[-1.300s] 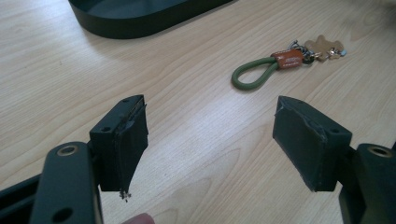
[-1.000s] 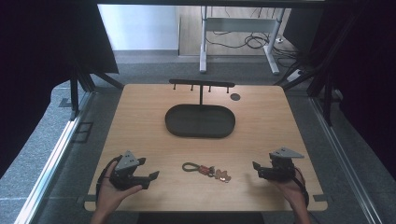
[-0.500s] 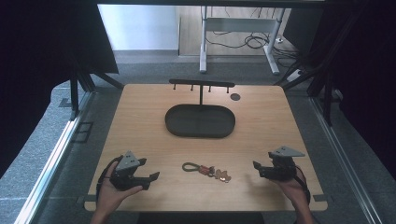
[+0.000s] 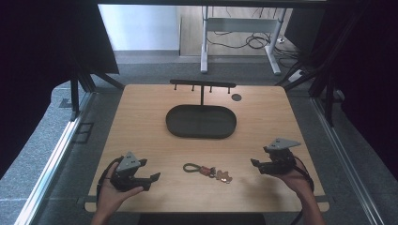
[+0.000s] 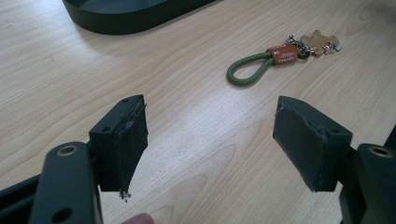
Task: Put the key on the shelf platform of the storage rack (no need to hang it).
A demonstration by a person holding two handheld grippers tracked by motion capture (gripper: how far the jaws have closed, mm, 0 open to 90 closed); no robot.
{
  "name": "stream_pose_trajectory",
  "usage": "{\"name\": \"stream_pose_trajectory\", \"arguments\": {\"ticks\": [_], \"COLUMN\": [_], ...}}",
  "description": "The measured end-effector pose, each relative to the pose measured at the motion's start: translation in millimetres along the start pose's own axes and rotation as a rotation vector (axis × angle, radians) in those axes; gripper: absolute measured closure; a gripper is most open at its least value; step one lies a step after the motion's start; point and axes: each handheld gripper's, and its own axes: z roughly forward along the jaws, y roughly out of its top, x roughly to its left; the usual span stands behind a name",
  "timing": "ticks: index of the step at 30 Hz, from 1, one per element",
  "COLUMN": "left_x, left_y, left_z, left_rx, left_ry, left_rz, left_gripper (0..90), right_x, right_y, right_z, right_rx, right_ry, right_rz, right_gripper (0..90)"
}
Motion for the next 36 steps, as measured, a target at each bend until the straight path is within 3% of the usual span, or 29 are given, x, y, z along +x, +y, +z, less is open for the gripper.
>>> {"name": "stream_pose_trajectory", "arguments": {"ticks": [9, 22, 36], "left_x": [0.4, -1.1, 0.8], "left_y": [0.1, 0.8, 0.8], "left_z": [-1.6, -1.9, -5.1], "left_rx": [-0.005, -0.001, -0.011], "left_ry": [-0.002, -0.001, 0.000], "left_rz": [-0.005, -0.002, -0.004], "left_gripper": [26.6, 26.6, 26.6], "right_x": [1.9, 33.3, 47.9], "right_y": [23.7, 69.2, 87.1], "right_z": [2.7, 9.9, 35.3], "right_rx": [0.057, 0.173, 0.248], "right_ry": [0.029, 0.147, 0.214], "right_rz": [-0.038, -0.201, -0.251], "right_gripper": [31.8, 38.1, 41.8]}}
